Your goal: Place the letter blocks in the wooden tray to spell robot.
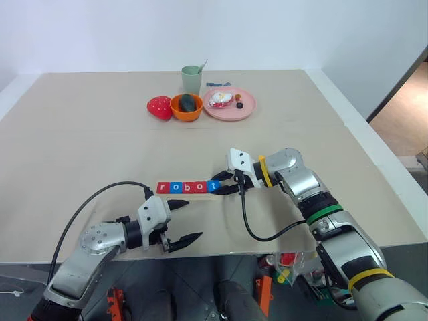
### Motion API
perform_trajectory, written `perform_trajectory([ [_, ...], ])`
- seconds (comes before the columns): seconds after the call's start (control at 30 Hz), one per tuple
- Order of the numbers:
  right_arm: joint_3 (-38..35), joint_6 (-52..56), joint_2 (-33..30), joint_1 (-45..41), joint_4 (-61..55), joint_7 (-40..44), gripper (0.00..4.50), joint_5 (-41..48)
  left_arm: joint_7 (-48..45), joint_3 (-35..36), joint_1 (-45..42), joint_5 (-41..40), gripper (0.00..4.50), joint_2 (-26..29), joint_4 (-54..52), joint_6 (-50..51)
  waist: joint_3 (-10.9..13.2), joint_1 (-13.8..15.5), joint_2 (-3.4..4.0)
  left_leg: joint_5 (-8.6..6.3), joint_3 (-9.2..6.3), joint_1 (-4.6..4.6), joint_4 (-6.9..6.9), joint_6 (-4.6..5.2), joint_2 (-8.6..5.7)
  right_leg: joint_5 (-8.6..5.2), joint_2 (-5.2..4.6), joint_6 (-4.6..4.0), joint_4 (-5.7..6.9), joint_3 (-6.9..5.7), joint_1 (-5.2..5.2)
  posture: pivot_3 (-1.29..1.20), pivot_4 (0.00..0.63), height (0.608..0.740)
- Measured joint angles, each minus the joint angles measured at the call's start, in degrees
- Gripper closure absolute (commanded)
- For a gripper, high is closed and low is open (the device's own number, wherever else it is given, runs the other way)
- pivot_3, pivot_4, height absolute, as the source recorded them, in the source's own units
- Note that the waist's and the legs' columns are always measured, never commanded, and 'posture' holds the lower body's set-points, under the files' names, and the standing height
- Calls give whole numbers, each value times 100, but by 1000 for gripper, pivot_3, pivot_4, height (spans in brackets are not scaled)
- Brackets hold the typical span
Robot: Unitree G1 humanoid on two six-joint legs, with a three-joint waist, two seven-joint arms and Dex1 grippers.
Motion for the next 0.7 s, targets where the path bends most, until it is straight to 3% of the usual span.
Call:
perform_trajectory([
  [0.03, 0, 1, 1, -1, 1, 2, 3296, 0, 2, 0, 8, 7, 0, 0, 0, 0, 0, 0, 0, 0, 0, 0, 0, 0, 0, 0, 0, 0, 0, 0, 0, 0, 150, 740],
  [0.07, -1, 5, 3, -1, 2, 3, 2493, 0, 6, 0, 17, 13, 0, 0, 0, 0, 0, 0, 0, 0, 0, 0, 0, 0, 0, 0, 0, 0, 0, 0, 0, 0, 150, 740],
  [0.17, -12, 66, 14, -4, 3, 5, 2103, 2, 16, 0, 22, 20, 0, -5, -4, 0, 0, 0, 0, 0, 0, 0, 0, 0, 0, 0, 0, 0, 0, 0, 0, 0, 150, 740],
  [0.37, -47, 191, 45, -8, 3, -10, 2103, 11, 21, 0, 54, 22, 0, -7, -24, -1, 0, 0, 0, 0, -1, 0, 0, 0, 0, 0, 0, 0, 0, -1, 0, 0, 150, 740],
  [0.47, -83, 257, 54, -9, 3, -48, 1259, 22, 20, 0, 54, 24, 0, -6, -24, -4, 0, 0, 0, 0, 0, 0, 0, 0, 0, 0, 0, 0, 0, 0, 0, 0, 150, 740],
  [0.57, -363, 646, 69, -22, -49, -134, 1259, 236, 79, 59, 69, -4, 0, -15, -29, 2, 0, 0, 1, 0, 0, -1, 0, 0, 0, 0, 0, 0, 0, 1, -1, 0, 150, 740],
  [0.67, -581, 968, 62, -46, -176, -192, 562, 424, 182, 256, 79, -98, 0, -52, -31, 33, 0, 0, 1, 0, -2, -2, 0, 0, 2, 0, 0, -1, 0, -1, -2, 0, 150, 740],
  [0.7, -972, 1524, -91, -29, -663, -283, 169, 789, 525, 793, 66, -335, 0, -202, -28, 168, 2, 4, 3, 0, -7, -4, 0, 0, 2, 0, 0, -1, 1, -5, -2, 0, 150, 740],
])
